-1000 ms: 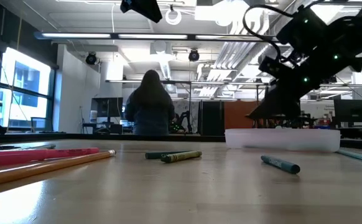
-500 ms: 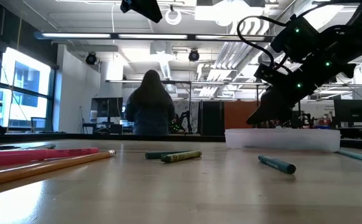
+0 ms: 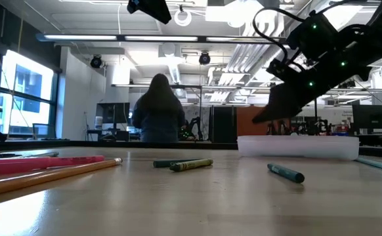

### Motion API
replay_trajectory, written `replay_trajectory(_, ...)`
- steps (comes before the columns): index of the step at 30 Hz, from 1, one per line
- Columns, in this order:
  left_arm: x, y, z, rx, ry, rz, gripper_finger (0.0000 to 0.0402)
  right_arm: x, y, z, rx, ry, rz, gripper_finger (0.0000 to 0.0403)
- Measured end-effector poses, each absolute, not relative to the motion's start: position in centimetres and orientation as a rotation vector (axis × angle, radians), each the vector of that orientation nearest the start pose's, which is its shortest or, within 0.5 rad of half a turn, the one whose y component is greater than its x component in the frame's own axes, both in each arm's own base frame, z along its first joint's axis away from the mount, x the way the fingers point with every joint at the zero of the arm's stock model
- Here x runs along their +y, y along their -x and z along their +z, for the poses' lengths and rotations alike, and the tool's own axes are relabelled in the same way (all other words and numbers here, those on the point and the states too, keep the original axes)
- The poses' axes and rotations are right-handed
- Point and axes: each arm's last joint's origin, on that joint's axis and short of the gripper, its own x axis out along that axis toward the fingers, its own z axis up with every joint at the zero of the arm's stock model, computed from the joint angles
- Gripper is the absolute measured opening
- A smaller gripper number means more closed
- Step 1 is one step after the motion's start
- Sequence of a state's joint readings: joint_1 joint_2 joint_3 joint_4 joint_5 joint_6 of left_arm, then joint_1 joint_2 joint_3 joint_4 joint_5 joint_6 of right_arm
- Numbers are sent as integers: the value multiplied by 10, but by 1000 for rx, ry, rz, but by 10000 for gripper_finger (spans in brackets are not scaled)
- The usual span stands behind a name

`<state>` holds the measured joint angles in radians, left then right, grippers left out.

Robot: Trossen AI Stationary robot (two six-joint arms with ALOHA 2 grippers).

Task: Pick & place school supplies into a supply box
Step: Put the light blue pencil into the pink supply box

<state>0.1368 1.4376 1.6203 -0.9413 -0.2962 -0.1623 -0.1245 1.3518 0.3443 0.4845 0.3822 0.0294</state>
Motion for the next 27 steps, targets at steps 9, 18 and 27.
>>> replay_trajectory(9,47,-280,403,726,91,472,120,-12,-230,143,471,69,-100,104)
replay_trajectory(18,47,-280,403,725,91,473,120,19,-218,125,675,158,189,103)
replay_trajectory(27,47,-280,403,725,91,473,120,38,-192,126,858,186,312,103)
